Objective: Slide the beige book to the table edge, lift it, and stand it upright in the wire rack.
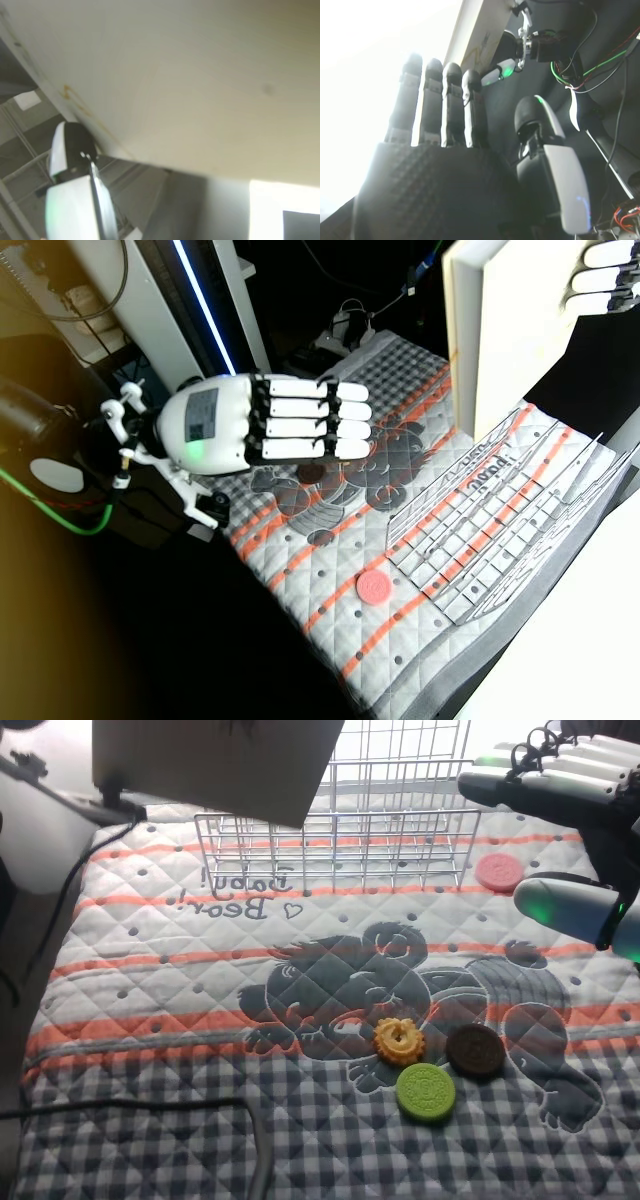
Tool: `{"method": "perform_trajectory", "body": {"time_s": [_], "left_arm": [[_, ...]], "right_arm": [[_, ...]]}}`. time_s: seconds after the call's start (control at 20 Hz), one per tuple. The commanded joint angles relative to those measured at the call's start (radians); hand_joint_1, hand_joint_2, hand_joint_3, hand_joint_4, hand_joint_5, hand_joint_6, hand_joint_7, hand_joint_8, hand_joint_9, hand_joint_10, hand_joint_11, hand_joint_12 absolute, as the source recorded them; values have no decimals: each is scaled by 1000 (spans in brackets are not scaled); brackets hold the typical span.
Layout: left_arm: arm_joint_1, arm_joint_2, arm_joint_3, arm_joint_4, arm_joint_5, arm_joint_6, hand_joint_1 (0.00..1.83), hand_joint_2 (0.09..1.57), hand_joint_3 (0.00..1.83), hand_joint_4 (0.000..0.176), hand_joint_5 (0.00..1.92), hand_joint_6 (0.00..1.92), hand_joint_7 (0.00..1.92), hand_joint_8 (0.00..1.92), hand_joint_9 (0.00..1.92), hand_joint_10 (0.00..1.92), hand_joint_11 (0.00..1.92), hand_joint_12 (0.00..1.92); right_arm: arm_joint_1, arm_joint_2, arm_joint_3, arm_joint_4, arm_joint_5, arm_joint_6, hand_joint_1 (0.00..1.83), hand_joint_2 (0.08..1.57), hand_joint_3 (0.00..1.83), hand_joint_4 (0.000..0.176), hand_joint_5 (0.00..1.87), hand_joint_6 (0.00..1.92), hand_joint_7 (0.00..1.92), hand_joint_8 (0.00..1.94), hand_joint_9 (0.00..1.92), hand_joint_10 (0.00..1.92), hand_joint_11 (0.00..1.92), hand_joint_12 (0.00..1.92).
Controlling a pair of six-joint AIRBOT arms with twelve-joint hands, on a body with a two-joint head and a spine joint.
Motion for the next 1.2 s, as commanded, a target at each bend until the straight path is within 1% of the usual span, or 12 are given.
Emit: {"method": "perform_trajectory", "body": {"time_s": [0.0,0.2,0.25,0.35,0.45,0.5,0.55,0.6,0.7,0.8,0.9,1.15], "left_arm": [[-28,4,7,-2,-131,-22,1390,1065,0,0,1021,898,1037,870,1066,966,990,1088],[-83,-10,13,29,-137,-19,1376,1108,2,0,831,1370,972,938,1064,844,1021,1173],[-92,-14,19,32,-130,-19,1478,1058,0,0,919,1806,955,1262,1179,564,1041,1168],[-103,-25,35,36,-111,-19,1405,1075,14,0,834,1575,981,1122,1284,303,1038,1159],[-105,-44,59,36,-89,-19,1603,1064,0,0,1015,1810,1036,1228,1416,82,933,1237],[-108,-54,72,42,-70,-19,1428,1096,0,0,813,1353,991,1070,1191,680,989,1240],[-110,-64,84,49,-53,-19,1395,1091,0,0,929,909,1015,919,1067,1084,992,1283],[-112,-78,101,59,-27,-19,1390,1082,0,0,995,744,1037,845,1041,1170,972,1301],[-113,-96,125,78,19,-21,1393,1058,0,0,953,881,1156,579,1110,1039,1028,1242],[-122,-110,149,108,61,-29,1297,1027,0,0,1125,599,1250,705,1227,666,1066,1301],[-137,-125,173,140,99,-35,1400,1016,0,0,1253,394,1174,683,1117,940,1055,1067],[-179,-139,193,170,106,-42,1401,1026,3,0,1189,514,1157,638,1109,994,1051,1004]], "right_arm": [[6,-4,2,24,122,0,256,1383,1,0,344,1,305,0,249,1,238,4],[4,-9,4,24,122,0,224,1382,0,0,355,4,322,5,233,1,202,6],[4,-12,6,24,122,0,219,1382,0,0,355,3,324,5,230,0,202,6],[4,-15,9,24,122,0,193,1383,1,0,355,2,323,3,216,3,204,11],[4,-18,11,24,122,1,213,1380,0,0,351,0,307,0,189,0,185,3],[4,-18,11,24,122,1,209,1378,0,0,346,0,298,0,174,0,163,0],[4,-20,12,24,122,1,203,1365,0,0,353,3,302,2,196,9,195,16],[3,-22,14,24,122,1,186,1360,0,0,356,3,302,2,198,8,186,14],[3,-27,18,23,122,7,179,1360,0,0,353,1,307,3,212,11,201,22],[3,-29,21,22,122,8,196,1366,0,0,349,0,291,0,214,9,235,40],[3,-31,23,19,122,10,192,1386,8,0,328,0,285,0,231,13,230,40],[0,-38,29,17,122,18,213,1398,4,0,328,1,300,10,262,15,248,57]]}}
